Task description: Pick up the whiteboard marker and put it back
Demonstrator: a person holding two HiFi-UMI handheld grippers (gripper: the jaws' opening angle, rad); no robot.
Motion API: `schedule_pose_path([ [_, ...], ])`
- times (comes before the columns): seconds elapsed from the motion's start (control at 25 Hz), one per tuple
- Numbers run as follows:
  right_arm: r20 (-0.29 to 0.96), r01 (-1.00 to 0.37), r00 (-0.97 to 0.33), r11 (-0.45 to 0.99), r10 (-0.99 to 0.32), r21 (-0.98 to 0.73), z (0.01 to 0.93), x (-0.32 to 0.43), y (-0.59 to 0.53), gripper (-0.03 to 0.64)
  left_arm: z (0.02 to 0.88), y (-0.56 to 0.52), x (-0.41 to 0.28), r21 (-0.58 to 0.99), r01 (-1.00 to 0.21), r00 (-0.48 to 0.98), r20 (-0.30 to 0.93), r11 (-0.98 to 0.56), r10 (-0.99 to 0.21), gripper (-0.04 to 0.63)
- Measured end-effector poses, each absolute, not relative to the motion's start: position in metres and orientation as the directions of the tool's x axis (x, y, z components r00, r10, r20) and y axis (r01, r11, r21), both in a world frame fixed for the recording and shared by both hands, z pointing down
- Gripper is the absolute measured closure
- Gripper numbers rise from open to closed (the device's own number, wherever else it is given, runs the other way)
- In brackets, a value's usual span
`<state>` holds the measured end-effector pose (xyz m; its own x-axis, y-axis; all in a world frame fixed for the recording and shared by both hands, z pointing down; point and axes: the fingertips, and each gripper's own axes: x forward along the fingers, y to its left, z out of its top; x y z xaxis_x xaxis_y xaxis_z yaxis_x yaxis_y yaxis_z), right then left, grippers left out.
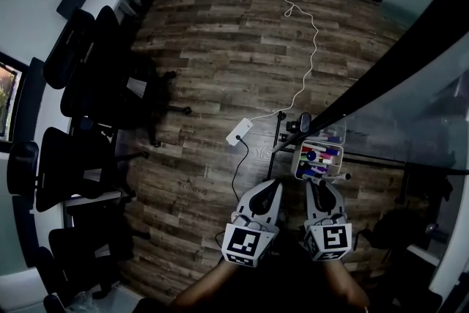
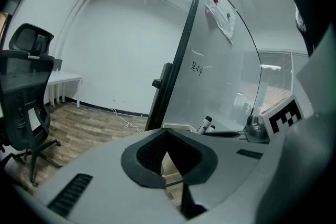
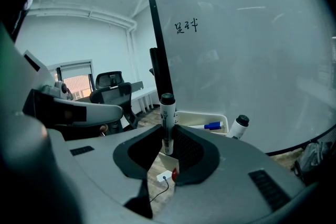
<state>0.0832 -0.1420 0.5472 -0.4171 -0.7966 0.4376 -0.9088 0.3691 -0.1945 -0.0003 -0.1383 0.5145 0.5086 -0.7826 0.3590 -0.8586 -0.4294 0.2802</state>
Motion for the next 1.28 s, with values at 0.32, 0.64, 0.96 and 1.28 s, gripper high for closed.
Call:
schedule_pose_path([
  [0.32, 0.458, -0.91, -0.415, 0.366, -0.786, -0.196, 0.555, 0.08, -0.144, 0.541, 0.518, -0.141, -0.005, 0.286, -0.864, 0.499, 0.368, -0.415, -0.785, 0.589],
  [0.64, 0.467, -0.908, -0.418, 0.375, -0.779, -0.187, 0.56, 0.076, -0.145, 0.541, 0.52, -0.141, -0.009, 0.294, -0.867, 0.492, 0.371, -0.403, -0.788, 0.589],
  [0.96, 0.461, -0.905, -0.424, 0.381, -0.779, -0.188, 0.555, 0.069, -0.153, 0.541, 0.523, -0.141, -0.014, 0.3, -0.869, 0.487, 0.376, -0.394, -0.788, 0.589],
  [1.28, 0.464, -0.904, -0.425, 0.386, -0.778, -0.182, 0.56, 0.066, -0.157, 0.541, 0.527, -0.144, -0.02, 0.305, -0.872, 0.481, 0.382, -0.384, -0.789, 0.589],
])
